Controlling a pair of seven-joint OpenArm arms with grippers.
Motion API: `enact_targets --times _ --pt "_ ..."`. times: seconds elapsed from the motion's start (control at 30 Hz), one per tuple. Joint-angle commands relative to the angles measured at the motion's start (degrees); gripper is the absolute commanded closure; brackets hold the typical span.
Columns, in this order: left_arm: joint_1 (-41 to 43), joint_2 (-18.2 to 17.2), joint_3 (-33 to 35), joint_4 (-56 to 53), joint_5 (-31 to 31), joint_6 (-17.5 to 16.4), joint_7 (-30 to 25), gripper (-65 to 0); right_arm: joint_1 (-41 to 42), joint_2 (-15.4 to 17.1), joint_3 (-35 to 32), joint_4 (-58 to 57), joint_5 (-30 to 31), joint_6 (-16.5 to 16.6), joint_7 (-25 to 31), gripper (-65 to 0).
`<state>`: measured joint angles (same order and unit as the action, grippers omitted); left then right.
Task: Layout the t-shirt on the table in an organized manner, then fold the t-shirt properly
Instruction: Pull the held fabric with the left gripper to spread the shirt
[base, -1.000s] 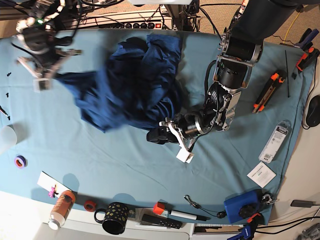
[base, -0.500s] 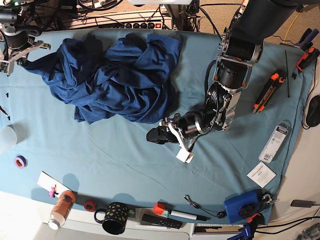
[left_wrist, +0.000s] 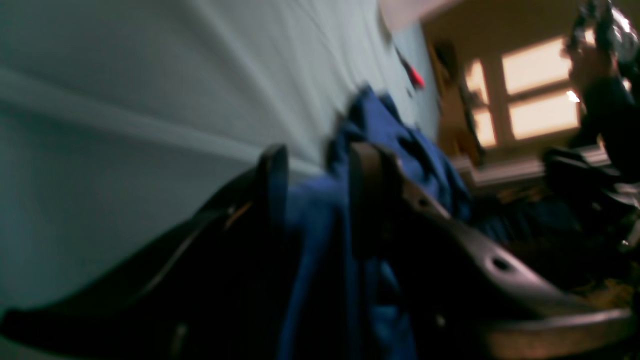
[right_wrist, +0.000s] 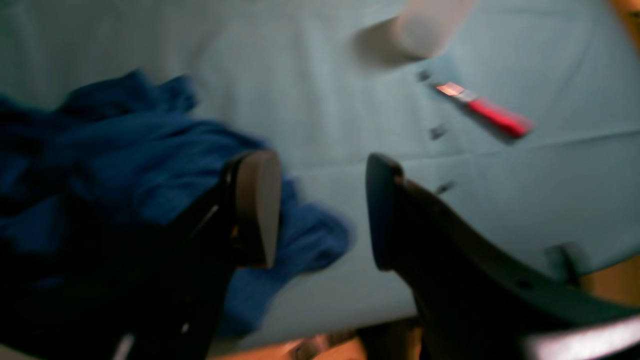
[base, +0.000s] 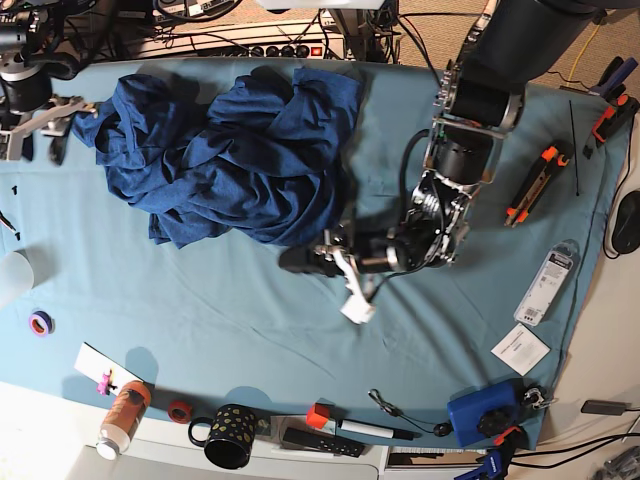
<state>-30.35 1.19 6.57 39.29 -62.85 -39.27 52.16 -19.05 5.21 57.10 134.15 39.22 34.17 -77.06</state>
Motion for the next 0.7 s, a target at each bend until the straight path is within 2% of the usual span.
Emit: enact_targets --times 0.0,0.03,0.13,0.27,0.33,0.47,0.57,0.67 --pt "-2.58 1.55 0.04 1.86 -2.93 -0.73 1.22 -22.3 -0.02 0.5 0.15 0.85 2.95 0.57 -1.01 -28.3" --pt "-3.3 2.32 0.04 2.49 -3.61 -0.73 3.21 -23.3 0.0 0.13 0.09 0.85 5.29 1.29 -2.94 -28.3" --pt "-5.79 5.27 0.52 3.61 -5.46 -0.73 9.2 -27.4 -0.81 -1.53 -0.09 0.85 10.16 2.1 -2.94 -28.3" --pt "-9.09 7.81 8.0 3.63 -7.02 -0.73 11.91 -30.5 -3.48 -4.68 -0.09 0.85 11.23 3.74 -2.94 -28.3" --pt "-10.36 7.81 15.19 3.72 -9.27 -0.73 9.88 -30.5 -5.42 -6.64 -0.09 0.85 11.1 4.57 -2.94 -28.3" --pt "-11.26 7.81 26.58 3.78 -7.58 -0.73 5.77 -30.5 -8.41 -8.44 -0.09 0.85 10.86 5.83 -2.94 -28.3" --pt "-10.91 7.81 30.88 3.85 -4.59 -0.73 1.81 -30.5 -8.87 -8.41 -0.09 -2.91 10.23 5.83 -2.94 -28.3" --pt "-10.62 7.81 31.28 4.11 -4.26 -0.73 -0.7 -30.5 -8.85 -8.39 -0.09 -9.22 9.79 5.83 -2.94 -28.3"
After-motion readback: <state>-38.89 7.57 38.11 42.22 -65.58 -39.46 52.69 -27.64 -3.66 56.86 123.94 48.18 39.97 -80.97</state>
